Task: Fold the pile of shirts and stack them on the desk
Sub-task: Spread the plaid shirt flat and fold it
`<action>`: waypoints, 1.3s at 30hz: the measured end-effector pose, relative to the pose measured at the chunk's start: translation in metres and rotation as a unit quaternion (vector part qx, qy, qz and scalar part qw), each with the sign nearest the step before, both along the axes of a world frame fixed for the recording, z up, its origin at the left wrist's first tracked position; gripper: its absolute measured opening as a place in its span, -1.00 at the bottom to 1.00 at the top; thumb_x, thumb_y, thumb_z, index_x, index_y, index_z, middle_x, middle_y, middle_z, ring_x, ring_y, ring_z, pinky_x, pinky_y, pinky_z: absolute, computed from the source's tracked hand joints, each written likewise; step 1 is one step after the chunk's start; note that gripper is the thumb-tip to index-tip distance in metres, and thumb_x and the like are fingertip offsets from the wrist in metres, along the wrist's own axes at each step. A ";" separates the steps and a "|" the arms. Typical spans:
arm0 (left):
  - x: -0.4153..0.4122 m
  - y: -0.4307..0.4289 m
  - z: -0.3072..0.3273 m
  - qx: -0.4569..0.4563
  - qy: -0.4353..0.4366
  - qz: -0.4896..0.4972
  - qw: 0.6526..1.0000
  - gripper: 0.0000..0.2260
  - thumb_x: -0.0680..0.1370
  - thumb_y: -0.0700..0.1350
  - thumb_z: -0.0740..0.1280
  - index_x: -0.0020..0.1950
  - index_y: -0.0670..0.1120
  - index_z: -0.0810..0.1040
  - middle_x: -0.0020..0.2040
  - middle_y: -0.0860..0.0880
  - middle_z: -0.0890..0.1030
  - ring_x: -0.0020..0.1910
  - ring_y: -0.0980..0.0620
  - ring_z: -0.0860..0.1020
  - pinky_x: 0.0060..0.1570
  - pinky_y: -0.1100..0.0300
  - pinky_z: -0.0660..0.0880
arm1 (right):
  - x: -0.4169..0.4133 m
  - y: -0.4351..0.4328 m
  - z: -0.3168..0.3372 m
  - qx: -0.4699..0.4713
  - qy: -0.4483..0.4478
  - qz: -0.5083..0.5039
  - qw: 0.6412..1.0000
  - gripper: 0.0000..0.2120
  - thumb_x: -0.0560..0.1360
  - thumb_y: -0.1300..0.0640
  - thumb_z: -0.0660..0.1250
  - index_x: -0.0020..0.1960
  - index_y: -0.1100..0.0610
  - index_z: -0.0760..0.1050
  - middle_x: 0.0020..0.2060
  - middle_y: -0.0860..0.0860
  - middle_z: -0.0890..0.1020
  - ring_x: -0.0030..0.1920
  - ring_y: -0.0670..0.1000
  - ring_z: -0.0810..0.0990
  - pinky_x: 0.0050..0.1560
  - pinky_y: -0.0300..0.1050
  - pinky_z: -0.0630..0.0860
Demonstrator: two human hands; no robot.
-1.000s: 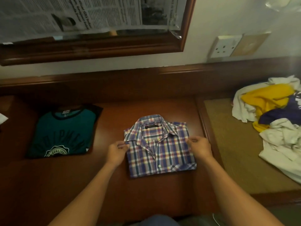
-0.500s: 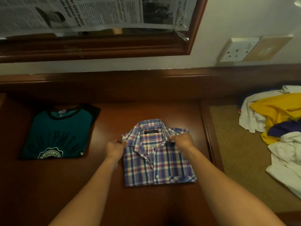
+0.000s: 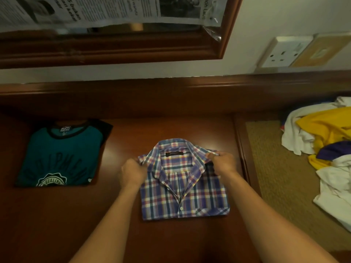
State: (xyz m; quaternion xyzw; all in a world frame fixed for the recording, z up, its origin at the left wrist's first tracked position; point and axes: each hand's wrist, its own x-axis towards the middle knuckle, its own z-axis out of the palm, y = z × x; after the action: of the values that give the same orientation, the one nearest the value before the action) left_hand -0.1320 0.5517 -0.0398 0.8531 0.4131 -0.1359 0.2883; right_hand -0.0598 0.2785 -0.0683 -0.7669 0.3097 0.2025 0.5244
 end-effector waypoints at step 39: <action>-0.005 -0.036 -0.015 -0.273 -0.035 0.047 0.960 -0.76 0.66 -0.14 0.34 0.28 -0.20 0.51 -0.02 -0.06 0.74 -0.50 -0.01 0.50 -0.43 0.06 0.50 | -0.014 0.027 0.001 -0.001 0.035 0.111 0.993 -0.86 0.48 0.10 0.54 -0.12 0.19 0.69 -0.26 0.03 0.71 -0.34 -0.02 0.59 -0.27 -0.11 0.55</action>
State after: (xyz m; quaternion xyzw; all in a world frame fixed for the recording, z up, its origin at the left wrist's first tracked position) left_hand -0.1374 0.5160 -0.0545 0.7256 0.3896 -0.2002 0.5306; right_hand -0.0742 0.3054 -0.0673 -0.7891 0.2412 0.2861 0.4871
